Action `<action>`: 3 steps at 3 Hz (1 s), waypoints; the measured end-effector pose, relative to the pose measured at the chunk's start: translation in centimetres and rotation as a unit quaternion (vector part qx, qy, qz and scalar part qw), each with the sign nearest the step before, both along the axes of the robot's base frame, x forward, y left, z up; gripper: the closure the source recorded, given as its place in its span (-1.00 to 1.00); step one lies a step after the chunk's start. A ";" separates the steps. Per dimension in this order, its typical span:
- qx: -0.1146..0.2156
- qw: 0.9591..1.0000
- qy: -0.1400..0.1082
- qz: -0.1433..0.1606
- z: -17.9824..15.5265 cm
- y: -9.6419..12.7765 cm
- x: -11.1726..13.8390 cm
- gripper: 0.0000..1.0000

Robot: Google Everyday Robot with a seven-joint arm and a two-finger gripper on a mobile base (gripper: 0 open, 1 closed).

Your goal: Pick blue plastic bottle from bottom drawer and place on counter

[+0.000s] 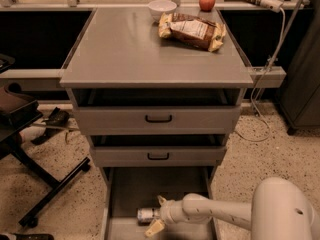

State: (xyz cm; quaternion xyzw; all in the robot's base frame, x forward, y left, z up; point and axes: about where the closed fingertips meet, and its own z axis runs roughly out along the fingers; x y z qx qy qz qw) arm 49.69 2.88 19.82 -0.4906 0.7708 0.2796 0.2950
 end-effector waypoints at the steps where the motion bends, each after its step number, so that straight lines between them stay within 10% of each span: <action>1: 0.013 1.000 0.002 0.001 -1.9 1.1 0.9 -1.00; 3: 0.003 1.000 0.001 -0.011 -4.8 1.3 3.0 -1.00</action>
Offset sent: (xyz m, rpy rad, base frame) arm 0.0432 0.0165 -0.0473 0.0078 -0.0159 -0.0270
